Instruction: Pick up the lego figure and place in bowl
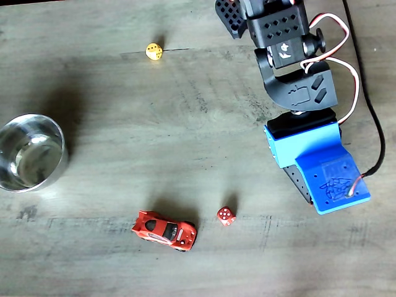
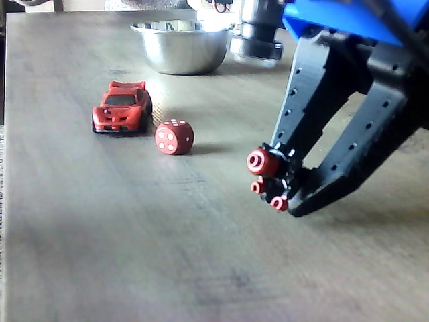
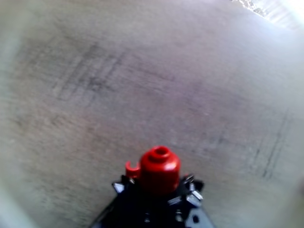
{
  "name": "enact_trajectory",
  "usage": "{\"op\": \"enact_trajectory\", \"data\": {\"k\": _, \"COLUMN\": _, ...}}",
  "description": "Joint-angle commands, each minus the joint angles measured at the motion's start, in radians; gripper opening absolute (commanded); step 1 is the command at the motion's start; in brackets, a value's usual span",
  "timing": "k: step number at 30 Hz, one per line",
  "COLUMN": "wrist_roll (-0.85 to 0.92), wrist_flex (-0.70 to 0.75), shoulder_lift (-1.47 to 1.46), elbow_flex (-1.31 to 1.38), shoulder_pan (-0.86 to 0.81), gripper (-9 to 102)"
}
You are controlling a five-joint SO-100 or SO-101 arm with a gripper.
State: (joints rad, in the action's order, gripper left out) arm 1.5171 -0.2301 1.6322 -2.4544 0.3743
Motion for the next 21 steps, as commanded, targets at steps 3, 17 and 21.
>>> {"op": "enact_trajectory", "data": {"k": 3, "wrist_roll": 0.005, "wrist_flex": -0.018, "shoulder_lift": 0.026, "elbow_flex": 0.017, "shoulder_pan": -0.011, "gripper": 0}}
{"op": "enact_trajectory", "data": {"k": 17, "wrist_roll": 0.005, "wrist_flex": -0.018, "shoulder_lift": 0.242, "elbow_flex": 0.017, "shoulder_pan": -0.239, "gripper": 0}}
{"op": "enact_trajectory", "data": {"k": 21, "wrist_roll": 0.006, "wrist_flex": -0.018, "shoulder_lift": 0.305, "elbow_flex": 0.017, "shoulder_pan": -0.38, "gripper": 0}}
